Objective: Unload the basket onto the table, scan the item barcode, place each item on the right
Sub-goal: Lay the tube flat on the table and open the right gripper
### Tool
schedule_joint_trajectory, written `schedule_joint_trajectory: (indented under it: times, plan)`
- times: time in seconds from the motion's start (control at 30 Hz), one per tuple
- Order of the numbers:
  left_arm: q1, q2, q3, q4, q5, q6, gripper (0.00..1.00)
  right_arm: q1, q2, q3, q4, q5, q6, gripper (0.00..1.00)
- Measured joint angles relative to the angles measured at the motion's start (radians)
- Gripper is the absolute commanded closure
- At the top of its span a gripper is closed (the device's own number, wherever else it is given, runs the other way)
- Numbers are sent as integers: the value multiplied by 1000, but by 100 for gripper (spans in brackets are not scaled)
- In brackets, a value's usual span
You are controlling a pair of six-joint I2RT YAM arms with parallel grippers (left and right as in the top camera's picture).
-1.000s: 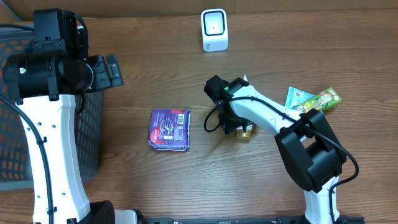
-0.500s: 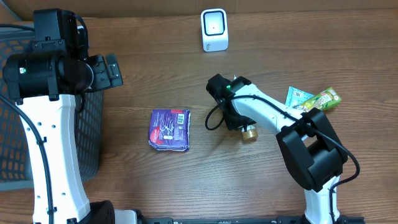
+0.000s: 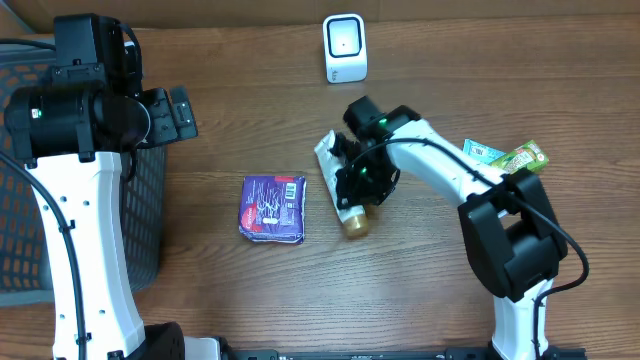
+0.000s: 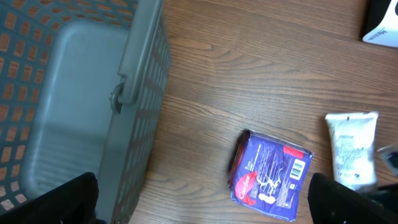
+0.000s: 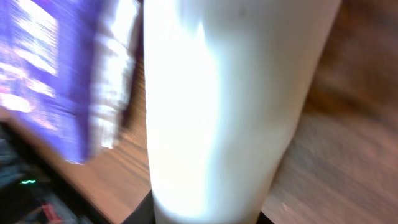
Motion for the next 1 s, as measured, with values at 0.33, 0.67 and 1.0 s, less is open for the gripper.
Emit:
schedule_joint_trajectory:
  times: [0.33,0.67,1.0]
  plan:
    - [0,0,0,0,0,0,0,-101,0,-133,205,-113,27,46]
    - [0,0,0,0,0,0,1,-106,0,-142,204,-48,48,41]
    - [0,0,0,0,0,0,0,-163,-35,-59,127,-15,47,37]
